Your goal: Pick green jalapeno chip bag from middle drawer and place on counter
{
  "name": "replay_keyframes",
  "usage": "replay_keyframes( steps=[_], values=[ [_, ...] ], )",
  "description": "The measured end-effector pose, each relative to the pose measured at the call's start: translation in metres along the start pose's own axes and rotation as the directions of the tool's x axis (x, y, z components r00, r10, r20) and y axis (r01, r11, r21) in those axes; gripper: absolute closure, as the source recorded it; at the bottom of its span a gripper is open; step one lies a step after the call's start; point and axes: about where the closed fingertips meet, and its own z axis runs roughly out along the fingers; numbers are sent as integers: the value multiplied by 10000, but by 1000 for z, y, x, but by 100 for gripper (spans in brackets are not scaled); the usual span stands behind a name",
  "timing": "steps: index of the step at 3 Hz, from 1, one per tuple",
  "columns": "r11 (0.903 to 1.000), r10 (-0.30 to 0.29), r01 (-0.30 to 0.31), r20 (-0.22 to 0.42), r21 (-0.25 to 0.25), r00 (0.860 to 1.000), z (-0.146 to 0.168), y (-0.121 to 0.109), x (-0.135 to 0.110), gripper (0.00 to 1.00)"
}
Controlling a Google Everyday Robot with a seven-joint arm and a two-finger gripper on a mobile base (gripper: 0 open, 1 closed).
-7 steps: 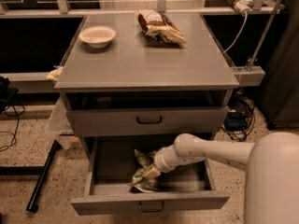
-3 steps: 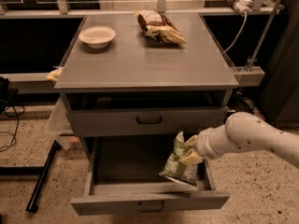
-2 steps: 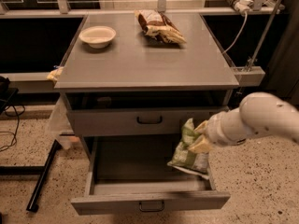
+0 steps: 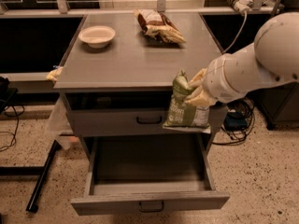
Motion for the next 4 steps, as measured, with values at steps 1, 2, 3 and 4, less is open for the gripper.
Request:
replay_keyframes(
  steps=[1, 2, 3, 4],
  values=[
    [10000, 1, -1, 0, -3, 10000, 0, 0, 0, 100],
    [9998, -151, 153, -166, 132, 9997, 3, -7, -2, 100],
    [9989, -415, 429, -663, 194, 9969, -1, -38, -8, 100],
    [9960, -818, 851, -1080, 263, 9908, -7, -77, -23, 100]
  ],
)
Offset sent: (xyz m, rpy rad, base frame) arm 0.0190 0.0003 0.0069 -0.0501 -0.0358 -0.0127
